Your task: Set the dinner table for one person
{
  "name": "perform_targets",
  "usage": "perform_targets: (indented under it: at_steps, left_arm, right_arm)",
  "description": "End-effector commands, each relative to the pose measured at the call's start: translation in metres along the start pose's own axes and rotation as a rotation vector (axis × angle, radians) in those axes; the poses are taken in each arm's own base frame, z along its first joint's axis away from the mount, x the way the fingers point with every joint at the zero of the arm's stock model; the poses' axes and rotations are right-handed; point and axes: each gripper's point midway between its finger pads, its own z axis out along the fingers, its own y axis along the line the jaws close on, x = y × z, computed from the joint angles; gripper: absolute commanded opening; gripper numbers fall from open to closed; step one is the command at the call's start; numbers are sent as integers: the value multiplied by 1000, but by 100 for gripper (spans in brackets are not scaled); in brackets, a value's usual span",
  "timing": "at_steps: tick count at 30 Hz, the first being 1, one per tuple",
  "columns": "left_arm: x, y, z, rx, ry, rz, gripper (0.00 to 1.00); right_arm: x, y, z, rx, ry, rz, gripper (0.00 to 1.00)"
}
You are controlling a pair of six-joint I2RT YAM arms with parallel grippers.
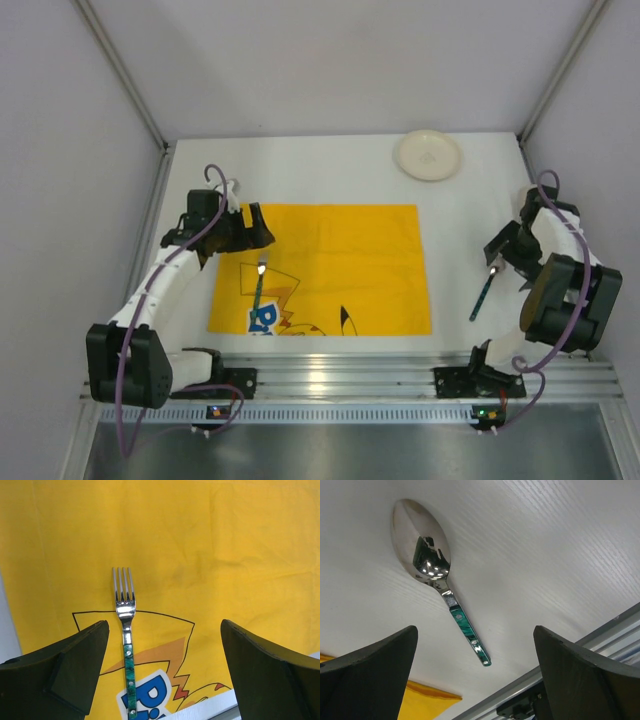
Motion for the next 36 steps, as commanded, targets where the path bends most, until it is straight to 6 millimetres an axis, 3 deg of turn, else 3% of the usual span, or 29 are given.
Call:
perform_targets:
  at_steps: [1,8,11,14,15,17,18,21,22,24,25,27,29,30,33,36]
  left_arm:
    - [-10,-11,0,61,-50,32,99]
    - [-6,-8,10,67,-26,41,99]
    - [-5,-8,13,74,-18,34,99]
    - [-5,-8,14,76,-13,37,99]
    - [-4,-7,15,74,-11,36,99]
    - [-3,-7,15,74,-5,37,99]
    - [-3,-7,15,72,-5,37,99]
    - [-1,-7,15,77,2,38,99]
    - [-2,-8,16,80,-4,33,99]
    - [1,-7,21,82,5,21,99]
    - [0,-7,22,84,6,16,99]
    - [-4,-5,24,66,-4,1,99]
    - [-8,-5,23,55,-9,-15,99]
    - [-16,-5,20,38,-15,-26,99]
    - [-23,-2,17,2,-23,-32,99]
    - [-32,3,10,-47,-45,-35,99]
  right_arm:
    - [7,-3,9,20,40,-30,99]
    - [36,15,42,74,109,-133,78]
    - [36,18,49,132,98,-181,60]
    - [35,17,57,166,104,-192,36]
    - [33,15,58,182,99,-199,21]
    - [30,12,61,211,95,-216,11]
    - [29,13,61,215,92,-225,0]
    - [20,15,54,254,39,-285,0]
    - [14,30,44,253,-12,-342,0]
    - [10,39,30,291,-65,-414,0]
    - [11,64,14,259,-119,-475,0]
    - [10,91,-11,211,-180,-512,0]
    - [27,121,-31,145,-222,-580,0]
    - [46,144,-44,74,-220,-625,0]
    - [77,167,-54,-1,-200,-674,0]
    - [125,191,-56,-156,-142,-727,0]
